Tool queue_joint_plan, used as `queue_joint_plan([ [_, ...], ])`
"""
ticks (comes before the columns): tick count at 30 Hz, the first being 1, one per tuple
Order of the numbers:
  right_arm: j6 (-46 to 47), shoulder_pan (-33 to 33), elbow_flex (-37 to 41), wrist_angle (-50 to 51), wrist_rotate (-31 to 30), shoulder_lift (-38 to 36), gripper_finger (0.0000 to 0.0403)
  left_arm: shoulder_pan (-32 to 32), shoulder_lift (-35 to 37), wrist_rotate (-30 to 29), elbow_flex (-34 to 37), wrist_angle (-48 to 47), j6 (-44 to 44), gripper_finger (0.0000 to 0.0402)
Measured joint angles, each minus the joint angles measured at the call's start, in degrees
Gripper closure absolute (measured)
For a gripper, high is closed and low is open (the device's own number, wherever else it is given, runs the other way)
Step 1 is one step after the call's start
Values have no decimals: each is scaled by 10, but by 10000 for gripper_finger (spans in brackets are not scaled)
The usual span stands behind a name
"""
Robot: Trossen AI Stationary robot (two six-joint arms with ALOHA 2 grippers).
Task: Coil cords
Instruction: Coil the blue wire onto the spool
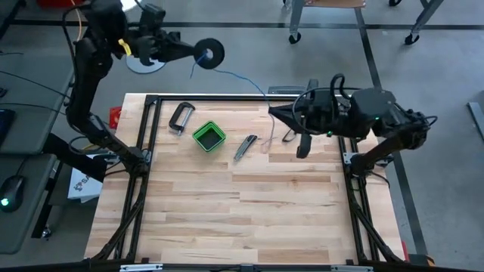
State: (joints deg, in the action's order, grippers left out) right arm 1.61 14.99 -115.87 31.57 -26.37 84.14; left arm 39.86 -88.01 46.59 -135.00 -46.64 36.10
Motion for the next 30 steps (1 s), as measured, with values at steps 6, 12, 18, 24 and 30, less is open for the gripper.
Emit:
queue_joint_plan([
  [6, -10, 2, 0, -10, -1, -15, 403, -3, -4, -36, 0, -69, -27, 400],
  [12, -24, 0, 0, -9, -9, -19, 403, -38, -17, 27, 0, -90, 23, 400],
  [18, -31, -4, 0, -14, -9, -20, 403, -82, -25, 17, 0, -77, 23, 400],
  [24, -25, -20, 0, -24, -6, -11, 403, -97, -26, 16, 0, 59, 27, 400],
  [30, -21, -58, 0, -22, -6, 21, 371, -107, -25, 16, 0, 241, 51, 400],
])
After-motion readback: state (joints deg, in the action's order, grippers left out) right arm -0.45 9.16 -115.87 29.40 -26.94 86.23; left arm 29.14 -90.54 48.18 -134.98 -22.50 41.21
